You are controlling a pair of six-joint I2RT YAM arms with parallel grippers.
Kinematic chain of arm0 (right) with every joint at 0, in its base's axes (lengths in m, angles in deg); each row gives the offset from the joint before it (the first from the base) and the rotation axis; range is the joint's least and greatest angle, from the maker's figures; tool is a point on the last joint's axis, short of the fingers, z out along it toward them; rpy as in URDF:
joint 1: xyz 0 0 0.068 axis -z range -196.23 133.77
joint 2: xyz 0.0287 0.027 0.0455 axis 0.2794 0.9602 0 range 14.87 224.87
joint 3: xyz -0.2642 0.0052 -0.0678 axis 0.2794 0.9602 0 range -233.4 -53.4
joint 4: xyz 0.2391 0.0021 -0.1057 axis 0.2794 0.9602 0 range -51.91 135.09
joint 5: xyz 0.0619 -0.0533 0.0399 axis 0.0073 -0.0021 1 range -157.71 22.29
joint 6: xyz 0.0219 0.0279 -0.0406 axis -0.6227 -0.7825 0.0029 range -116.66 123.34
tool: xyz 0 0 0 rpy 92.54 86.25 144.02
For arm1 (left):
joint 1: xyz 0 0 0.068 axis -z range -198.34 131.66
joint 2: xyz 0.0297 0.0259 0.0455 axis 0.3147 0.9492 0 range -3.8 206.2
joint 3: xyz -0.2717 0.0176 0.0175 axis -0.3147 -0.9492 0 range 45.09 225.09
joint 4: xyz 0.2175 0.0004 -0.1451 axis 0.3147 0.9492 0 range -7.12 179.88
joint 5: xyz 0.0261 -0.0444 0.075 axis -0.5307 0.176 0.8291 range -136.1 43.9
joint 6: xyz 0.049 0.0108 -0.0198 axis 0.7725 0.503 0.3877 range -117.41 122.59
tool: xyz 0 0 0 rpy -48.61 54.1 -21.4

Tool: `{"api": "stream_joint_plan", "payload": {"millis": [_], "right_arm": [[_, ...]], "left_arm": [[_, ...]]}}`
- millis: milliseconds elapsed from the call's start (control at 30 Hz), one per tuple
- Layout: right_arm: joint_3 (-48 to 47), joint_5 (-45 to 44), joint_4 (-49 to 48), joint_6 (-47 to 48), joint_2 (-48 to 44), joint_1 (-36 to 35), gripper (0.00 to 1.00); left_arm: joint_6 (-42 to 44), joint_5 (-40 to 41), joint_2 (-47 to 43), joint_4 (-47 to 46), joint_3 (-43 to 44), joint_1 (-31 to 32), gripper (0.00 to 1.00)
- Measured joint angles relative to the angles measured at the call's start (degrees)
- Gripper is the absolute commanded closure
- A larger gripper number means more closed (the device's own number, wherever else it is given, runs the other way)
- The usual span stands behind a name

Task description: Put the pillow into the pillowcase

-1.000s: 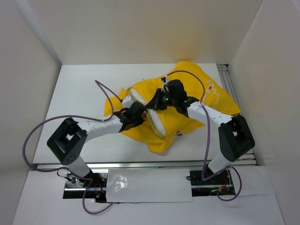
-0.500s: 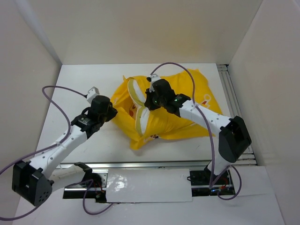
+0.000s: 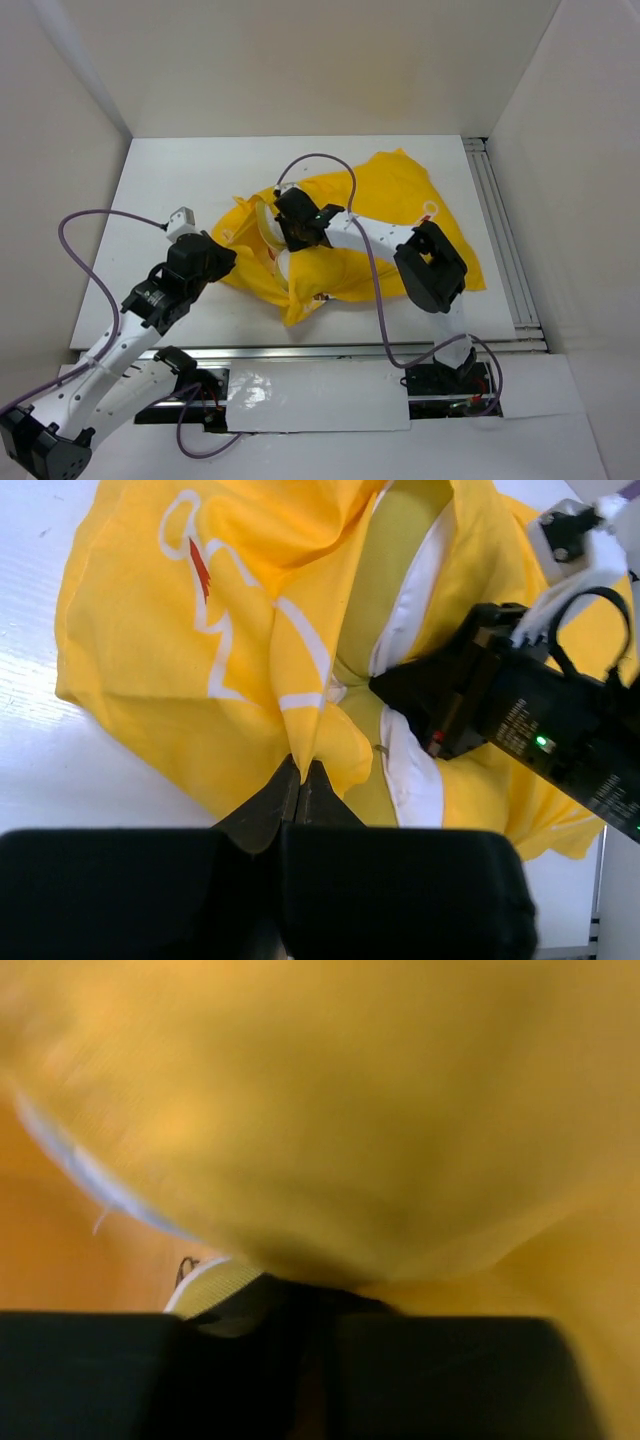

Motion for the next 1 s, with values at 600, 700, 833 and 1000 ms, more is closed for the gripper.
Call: {"api": "stream_joint_plan", "payload": {"millis": [600, 700, 833, 1000], "right_arm": [[5.66, 20.87, -8.04, 12.37, -17.2, 0.66, 0.38], [-0.02, 21.7, -9.2, 14.01, -13.14, -1.11, 0.42], [-8.39, 21.62, -10.19, 15.93, -6.51, -4.68, 0.36], [-17.35, 17.84, -10.19, 16.76, 1.95, -7.34, 0.32]], "left_arm": [[1.29, 3.52, 1.81, -0.81, -0.59, -0.17, 1.0], [1.31, 3.74, 1.81, -0.81, -0.59, -0.22, 1.0], [1.31, 3.85, 1.6, -0.5, -0.59, -0.22, 1.0], [1.29, 3.93, -0.09, 0.59, -0.59, -0.22, 1.0]]}}
